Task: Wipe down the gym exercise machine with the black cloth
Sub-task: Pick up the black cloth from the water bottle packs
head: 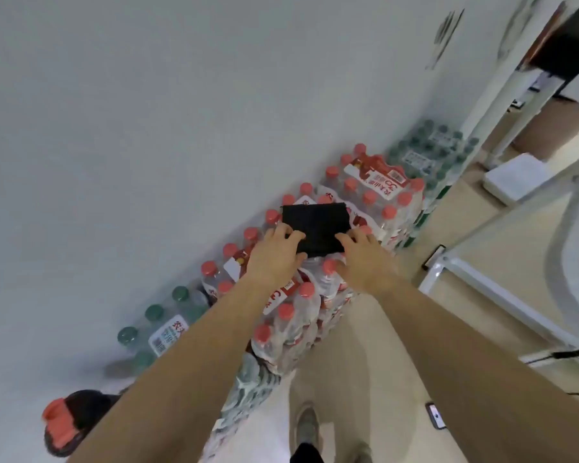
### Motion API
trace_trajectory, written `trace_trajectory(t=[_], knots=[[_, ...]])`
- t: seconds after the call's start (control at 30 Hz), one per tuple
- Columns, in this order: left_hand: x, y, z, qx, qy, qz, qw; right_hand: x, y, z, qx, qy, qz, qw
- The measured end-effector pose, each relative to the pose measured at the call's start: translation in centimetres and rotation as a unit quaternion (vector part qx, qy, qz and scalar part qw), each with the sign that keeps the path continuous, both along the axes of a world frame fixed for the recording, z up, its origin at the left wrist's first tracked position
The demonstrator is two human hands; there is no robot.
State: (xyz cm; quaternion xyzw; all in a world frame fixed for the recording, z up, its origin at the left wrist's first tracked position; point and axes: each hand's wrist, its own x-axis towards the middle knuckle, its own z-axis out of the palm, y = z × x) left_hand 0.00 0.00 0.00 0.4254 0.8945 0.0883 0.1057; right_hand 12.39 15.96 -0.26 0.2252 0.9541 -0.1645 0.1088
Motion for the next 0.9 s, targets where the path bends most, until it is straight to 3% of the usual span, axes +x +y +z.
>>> trace_trajectory(t=[0.27, 0.53, 0.73, 0.9], knots=[[-1.0, 0.6, -2.9, 0.024, -0.01, 0.03, 0.999, -2.0, 2.3, -3.7, -0.002, 0.098, -0.007, 0.995], [-0.7, 1.6, -1.0, 0.063, -0.004, 0.034, 0.997, -1.5, 4.6, -1.4, -0.071, 0.102, 0.034, 0.992], [0.3, 3.1, 3.7, 0.093, -0.101, 0.043, 0.99, 1.7, 6.0, 2.3, -0.147, 0.045, 0.004, 0.988], [1.6, 5.7, 6.8, 0.109, -0.182, 0.019, 0.977, 4.4, 7.1, 5.2, -0.167, 0.048, -0.045, 0.984]])
